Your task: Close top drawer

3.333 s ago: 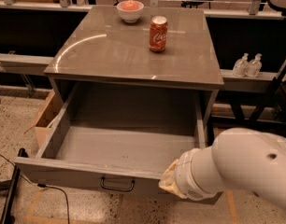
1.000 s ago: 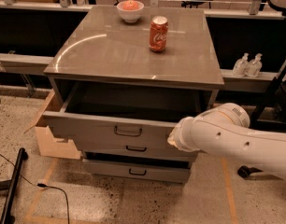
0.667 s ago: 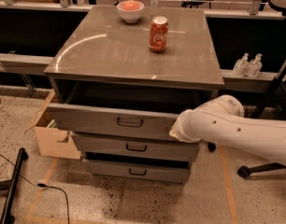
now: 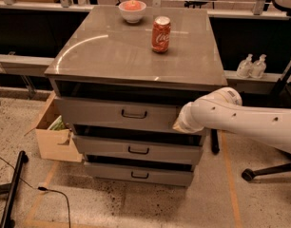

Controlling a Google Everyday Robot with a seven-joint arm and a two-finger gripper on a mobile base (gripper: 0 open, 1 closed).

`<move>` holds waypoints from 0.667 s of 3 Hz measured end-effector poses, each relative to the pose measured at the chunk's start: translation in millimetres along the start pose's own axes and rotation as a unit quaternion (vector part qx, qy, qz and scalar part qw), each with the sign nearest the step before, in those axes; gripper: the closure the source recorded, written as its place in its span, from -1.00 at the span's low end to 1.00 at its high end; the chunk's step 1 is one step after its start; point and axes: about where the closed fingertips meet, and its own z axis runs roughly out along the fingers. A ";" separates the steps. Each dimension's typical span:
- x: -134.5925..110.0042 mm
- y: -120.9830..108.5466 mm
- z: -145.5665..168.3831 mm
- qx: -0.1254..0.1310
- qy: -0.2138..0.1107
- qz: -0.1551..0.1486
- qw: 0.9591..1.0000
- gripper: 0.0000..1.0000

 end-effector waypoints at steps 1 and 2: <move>-0.8 -4.9 0.6 0.000 -0.001 0.001 1.000 1.00; -0.8 -4.9 0.5 0.000 -0.001 0.001 1.000 1.00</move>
Offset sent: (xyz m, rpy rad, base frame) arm -0.0874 -0.0042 0.0569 0.2310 0.1677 0.1123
